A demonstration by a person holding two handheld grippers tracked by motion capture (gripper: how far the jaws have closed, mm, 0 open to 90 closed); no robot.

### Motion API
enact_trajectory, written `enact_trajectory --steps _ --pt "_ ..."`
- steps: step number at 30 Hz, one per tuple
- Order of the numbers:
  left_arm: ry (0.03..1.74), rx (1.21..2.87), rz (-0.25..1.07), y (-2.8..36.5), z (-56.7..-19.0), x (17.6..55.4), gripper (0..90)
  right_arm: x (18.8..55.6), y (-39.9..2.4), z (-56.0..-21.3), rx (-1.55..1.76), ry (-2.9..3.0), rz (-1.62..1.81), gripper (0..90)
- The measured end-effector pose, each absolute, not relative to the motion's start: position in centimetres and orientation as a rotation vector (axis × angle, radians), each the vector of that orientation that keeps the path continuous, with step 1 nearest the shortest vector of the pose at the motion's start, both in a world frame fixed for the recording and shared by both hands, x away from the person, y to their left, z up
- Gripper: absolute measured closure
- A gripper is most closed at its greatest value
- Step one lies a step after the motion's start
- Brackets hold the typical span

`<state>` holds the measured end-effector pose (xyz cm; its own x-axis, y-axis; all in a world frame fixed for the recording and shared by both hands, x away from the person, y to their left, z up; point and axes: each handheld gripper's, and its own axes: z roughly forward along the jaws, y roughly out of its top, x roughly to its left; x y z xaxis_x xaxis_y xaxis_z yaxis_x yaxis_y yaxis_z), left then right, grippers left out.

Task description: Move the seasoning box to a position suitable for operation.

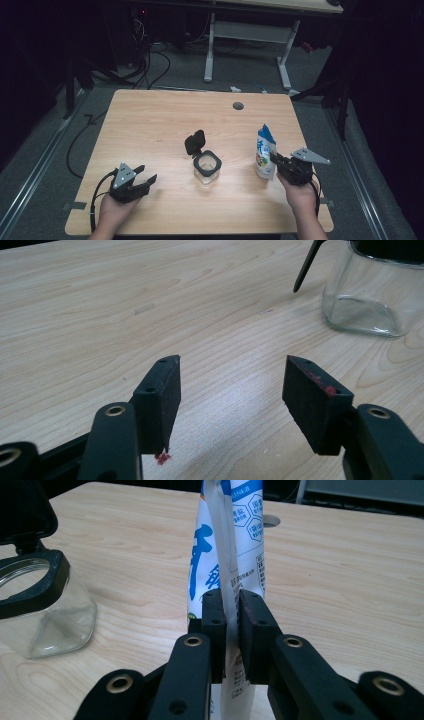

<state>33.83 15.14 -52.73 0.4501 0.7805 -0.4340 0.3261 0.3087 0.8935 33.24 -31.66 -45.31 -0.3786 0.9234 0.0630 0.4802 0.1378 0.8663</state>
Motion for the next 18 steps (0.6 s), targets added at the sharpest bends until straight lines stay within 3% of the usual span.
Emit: enact_trajectory --steps 18 --pt "1.122 1.276 0.403 15.2 -52.7 33.8 40.6 33.5 -30.8 -43.3 1.300 2.109 1.066 83.2"
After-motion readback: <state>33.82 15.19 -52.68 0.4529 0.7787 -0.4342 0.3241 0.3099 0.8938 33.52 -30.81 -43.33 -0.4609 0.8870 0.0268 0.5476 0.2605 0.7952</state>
